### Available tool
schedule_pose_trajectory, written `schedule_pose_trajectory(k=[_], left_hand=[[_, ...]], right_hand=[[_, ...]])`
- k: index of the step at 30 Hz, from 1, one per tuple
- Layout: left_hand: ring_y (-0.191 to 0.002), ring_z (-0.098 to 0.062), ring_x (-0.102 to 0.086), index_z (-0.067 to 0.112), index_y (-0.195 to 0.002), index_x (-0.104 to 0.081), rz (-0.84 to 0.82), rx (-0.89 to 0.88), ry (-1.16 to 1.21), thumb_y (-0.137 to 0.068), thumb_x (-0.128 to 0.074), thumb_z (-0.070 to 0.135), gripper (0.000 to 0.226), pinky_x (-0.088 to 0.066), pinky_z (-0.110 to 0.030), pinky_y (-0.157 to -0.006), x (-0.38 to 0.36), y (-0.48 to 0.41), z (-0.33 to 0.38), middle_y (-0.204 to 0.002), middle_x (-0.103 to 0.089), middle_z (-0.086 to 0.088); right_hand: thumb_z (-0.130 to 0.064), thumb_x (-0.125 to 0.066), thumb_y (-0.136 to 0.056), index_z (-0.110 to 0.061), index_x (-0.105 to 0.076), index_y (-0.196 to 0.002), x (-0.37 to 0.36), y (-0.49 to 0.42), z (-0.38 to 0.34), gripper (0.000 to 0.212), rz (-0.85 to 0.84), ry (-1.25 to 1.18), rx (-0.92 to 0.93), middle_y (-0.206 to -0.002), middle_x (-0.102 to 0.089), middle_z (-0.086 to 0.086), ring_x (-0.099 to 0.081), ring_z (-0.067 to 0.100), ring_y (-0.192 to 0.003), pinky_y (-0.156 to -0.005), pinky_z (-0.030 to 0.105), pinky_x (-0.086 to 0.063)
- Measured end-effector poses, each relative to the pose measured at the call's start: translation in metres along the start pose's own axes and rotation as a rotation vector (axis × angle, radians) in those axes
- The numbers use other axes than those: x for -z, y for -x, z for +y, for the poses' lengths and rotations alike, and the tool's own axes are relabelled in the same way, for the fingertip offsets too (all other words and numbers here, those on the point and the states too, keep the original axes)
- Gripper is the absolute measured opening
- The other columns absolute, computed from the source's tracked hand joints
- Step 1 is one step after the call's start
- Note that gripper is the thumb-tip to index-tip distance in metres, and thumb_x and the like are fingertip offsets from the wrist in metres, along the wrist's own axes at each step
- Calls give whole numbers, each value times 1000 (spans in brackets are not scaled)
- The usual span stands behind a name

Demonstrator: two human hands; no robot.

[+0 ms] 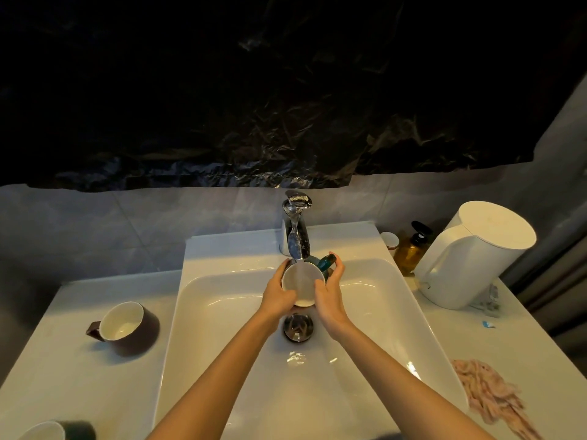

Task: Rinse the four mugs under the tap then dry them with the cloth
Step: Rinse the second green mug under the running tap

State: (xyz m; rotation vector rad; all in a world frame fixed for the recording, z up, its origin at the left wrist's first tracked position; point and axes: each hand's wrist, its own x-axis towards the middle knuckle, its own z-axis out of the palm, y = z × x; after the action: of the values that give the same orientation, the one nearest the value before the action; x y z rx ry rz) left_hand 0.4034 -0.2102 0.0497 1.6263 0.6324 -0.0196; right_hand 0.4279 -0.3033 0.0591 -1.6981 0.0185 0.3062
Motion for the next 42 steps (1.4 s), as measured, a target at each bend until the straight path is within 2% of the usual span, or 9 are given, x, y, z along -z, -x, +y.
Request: schedule_pose_trajectory(k=[4,9,13,22,29,32,35,37,42], left_hand=[[-125,-30,-42,34,-147,-22,-117,68,138,-76,-71,-4,94,-57,-44,-82,3,-3,-4,-144,-36,-6],[-119,-21,-44,31,-146,-26,49,31,185,-70,-83,13,98,-53,-38,-89,-6,-3,-5,-139,-42,-3],[-125,-24,-46,29,-141,-36,213,-74,-107,-76,-79,18,80,-46,-35,-95,-2,-9,-10,-140,-48,-2],[-112,-31,-56,23,-137,-47,-12,-112,-633,-81,-66,8,61,-56,-45,-83,22,-17,12,-132,-56,-7],[-113,-37,-51,18,-136,-38,-294,253,50,-84,-44,-6,57,-57,-49,-80,21,0,4,-129,-45,-15],[-117,-37,-46,20,-134,-37,-297,251,128,-83,-41,-7,58,-58,-48,-79,26,7,-2,-130,-42,-15],[-112,-37,-47,17,-135,-38,-239,278,232,-81,-38,-8,59,-59,-46,-75,33,10,-6,-127,-40,-13],[-112,-40,-49,17,-135,-36,-216,286,224,-80,-40,-6,60,-58,-47,-76,38,13,-7,-128,-37,-14],[-106,-44,-58,17,-133,-32,-171,305,190,-82,-42,0,55,-58,-45,-79,46,29,-7,-130,-36,-14]], right_hand=[[-3,-36,-101,-31,-10,-147,2,-6,1,60,-10,5,-2,-139,-39,10,-47,23,-118,-93,36,-50],[1,-35,-99,-31,-14,-144,-3,-11,-3,59,-11,-48,2,-133,-44,10,-50,23,-116,-97,39,-50],[-1,-41,-97,-30,-14,-142,-5,-11,-3,60,-62,30,11,-134,-43,12,-51,24,-116,-97,37,-50],[-6,-48,-93,-21,-26,-134,13,-18,-19,48,-269,385,-42,-119,-53,13,-55,27,-101,-86,53,-53],[-26,-52,-98,-27,-37,-143,31,-21,-40,48,-475,469,-104,-136,-48,2,-47,21,-115,-92,48,-52],[-37,-55,-96,-28,-18,-154,38,-16,-41,69,-520,450,-147,-155,-29,-2,-35,29,-138,-81,41,-57],[-31,-51,-99,-25,-10,-155,44,-7,-58,70,-305,584,188,-161,-13,-4,-21,18,-146,-113,34,-31],[-23,-46,-101,-28,-6,-155,44,-1,-80,68,-197,688,485,-161,-4,-11,-10,9,-147,-114,24,-18],[-9,-38,-99,-21,-15,-154,31,-5,-120,61,-244,976,736,-161,-11,-8,-5,8,-148,-113,28,-27]])
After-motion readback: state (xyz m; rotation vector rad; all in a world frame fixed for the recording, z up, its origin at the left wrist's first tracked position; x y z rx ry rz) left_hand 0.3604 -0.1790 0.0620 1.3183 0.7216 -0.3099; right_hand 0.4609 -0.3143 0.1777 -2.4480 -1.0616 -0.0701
